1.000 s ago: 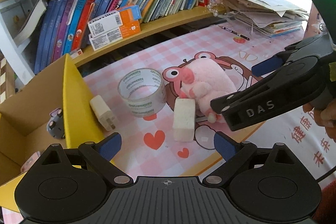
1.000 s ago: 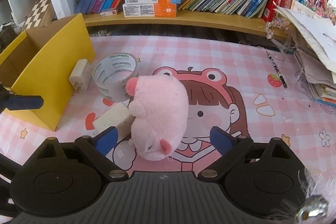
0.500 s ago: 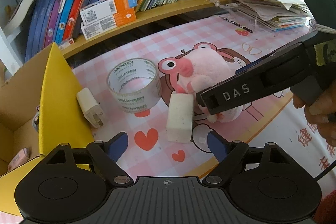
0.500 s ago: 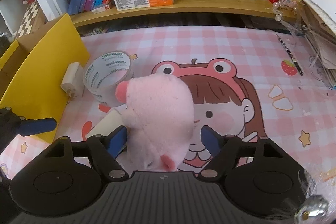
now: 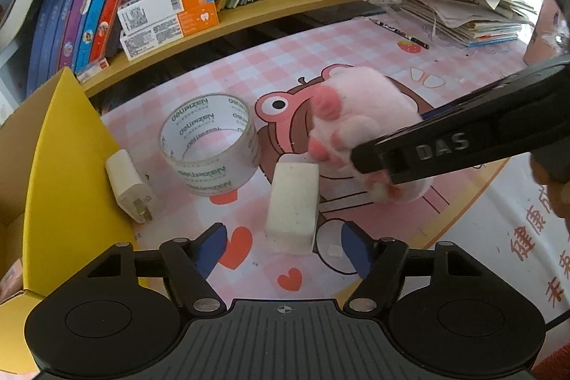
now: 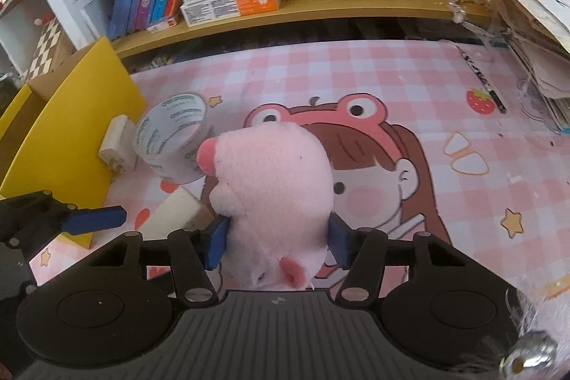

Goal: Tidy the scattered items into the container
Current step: 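Close the left gripper on the white block while the right gripper grasps the pink pig, then lift the white block with the left tool while the right tool carries the pig over the box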

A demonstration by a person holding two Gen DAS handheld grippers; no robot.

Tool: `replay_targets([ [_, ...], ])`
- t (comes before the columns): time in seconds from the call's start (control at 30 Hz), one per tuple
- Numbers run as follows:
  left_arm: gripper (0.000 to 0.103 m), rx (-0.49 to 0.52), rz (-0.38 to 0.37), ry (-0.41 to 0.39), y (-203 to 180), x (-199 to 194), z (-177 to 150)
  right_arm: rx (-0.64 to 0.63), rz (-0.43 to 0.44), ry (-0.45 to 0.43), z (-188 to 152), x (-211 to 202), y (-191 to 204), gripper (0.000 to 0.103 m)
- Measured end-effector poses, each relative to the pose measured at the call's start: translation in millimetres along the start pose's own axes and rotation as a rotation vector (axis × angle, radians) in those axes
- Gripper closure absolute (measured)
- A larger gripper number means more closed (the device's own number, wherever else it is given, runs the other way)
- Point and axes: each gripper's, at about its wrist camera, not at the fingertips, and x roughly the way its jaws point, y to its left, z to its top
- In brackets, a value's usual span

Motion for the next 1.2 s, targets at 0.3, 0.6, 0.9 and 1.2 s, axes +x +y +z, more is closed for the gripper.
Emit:
replay_targets([
  [0.3, 0.059, -0.031, -0.03, 0.026, 2.2, 13.8, 1.2, 0.013, -0.008, 0.005, -5.6, -2.4, -4.4, 0.049],
  [0.6, 0.074, -0.043, -0.052, 0.033, 4.9, 20.4, -0.1, 0.004, -0.017, 0.005, -7.1, -3.1, -1.4, 0.049],
  [0.9, 0.079, -0.016, -0.077, 0.022, 6.1, 5.9, -2.0, -0.003, -0.012, 0.005, -11.5, -11.5, 3.1, 0.049],
  [1.2, 0.079, -0.017, -0.059, -0.03, 9.2, -27.1, -6.9, -0.007, -0.012, -0.003, -24.3, -30.0, 8.0, 0.049],
])
